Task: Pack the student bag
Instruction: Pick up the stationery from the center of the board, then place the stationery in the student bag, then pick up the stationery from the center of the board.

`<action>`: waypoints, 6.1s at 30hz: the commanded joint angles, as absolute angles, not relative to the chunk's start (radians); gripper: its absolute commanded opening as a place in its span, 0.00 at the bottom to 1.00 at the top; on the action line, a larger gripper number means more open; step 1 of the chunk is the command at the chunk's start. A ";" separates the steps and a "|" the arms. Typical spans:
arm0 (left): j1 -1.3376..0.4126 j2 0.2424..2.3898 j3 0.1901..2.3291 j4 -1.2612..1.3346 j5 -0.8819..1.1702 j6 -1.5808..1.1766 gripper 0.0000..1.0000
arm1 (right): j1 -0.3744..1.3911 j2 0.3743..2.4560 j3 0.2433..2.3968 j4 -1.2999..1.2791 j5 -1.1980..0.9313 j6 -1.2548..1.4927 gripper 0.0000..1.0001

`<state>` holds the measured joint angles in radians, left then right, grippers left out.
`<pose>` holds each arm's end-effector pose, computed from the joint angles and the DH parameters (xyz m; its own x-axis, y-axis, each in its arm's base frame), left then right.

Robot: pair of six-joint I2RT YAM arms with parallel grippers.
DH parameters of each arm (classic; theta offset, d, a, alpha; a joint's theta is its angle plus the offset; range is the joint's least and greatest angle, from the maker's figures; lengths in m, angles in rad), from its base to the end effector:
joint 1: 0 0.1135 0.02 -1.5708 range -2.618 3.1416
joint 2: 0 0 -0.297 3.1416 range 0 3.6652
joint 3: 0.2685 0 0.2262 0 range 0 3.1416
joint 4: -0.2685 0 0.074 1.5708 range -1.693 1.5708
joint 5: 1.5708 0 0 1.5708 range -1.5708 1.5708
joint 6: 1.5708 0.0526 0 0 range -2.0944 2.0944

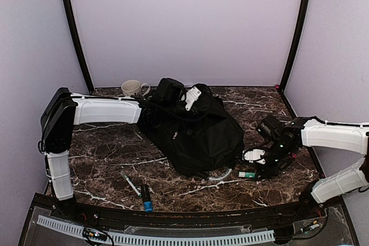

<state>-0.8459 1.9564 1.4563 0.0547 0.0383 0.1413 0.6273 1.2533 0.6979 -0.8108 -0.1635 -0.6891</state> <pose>0.3075 -0.3502 0.2822 -0.1742 0.4089 -0.8958 0.8035 0.5849 0.1108 0.1325 0.1066 0.2084 -0.2266 -0.9392 -0.2582 -0.9717 0.2361 -0.0062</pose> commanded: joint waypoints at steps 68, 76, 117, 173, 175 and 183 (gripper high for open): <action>-0.834 1.909 1.449 0.203 0.051 -0.067 0.00 | 0.627 1.706 1.339 -0.793 -0.395 -0.228 0.03; -0.835 1.913 1.464 0.232 0.060 -0.133 0.00 | 0.598 1.878 1.505 -0.757 -0.461 -0.043 0.03; -0.834 1.857 1.398 0.231 0.082 -0.167 0.00 | 0.580 1.791 1.403 -0.560 -0.694 -0.100 0.43; -0.833 2.009 1.456 -0.061 0.266 -0.110 0.00 | 0.385 1.190 0.744 -0.854 0.169 -1.216 0.76; -0.833 2.009 1.453 -0.056 0.273 -0.115 0.00 | 0.385 1.202 0.732 -0.847 0.182 -1.230 0.76; -0.833 2.011 1.446 -0.051 0.280 -0.123 0.00 | 0.385 1.263 0.748 -0.830 0.164 -1.234 0.72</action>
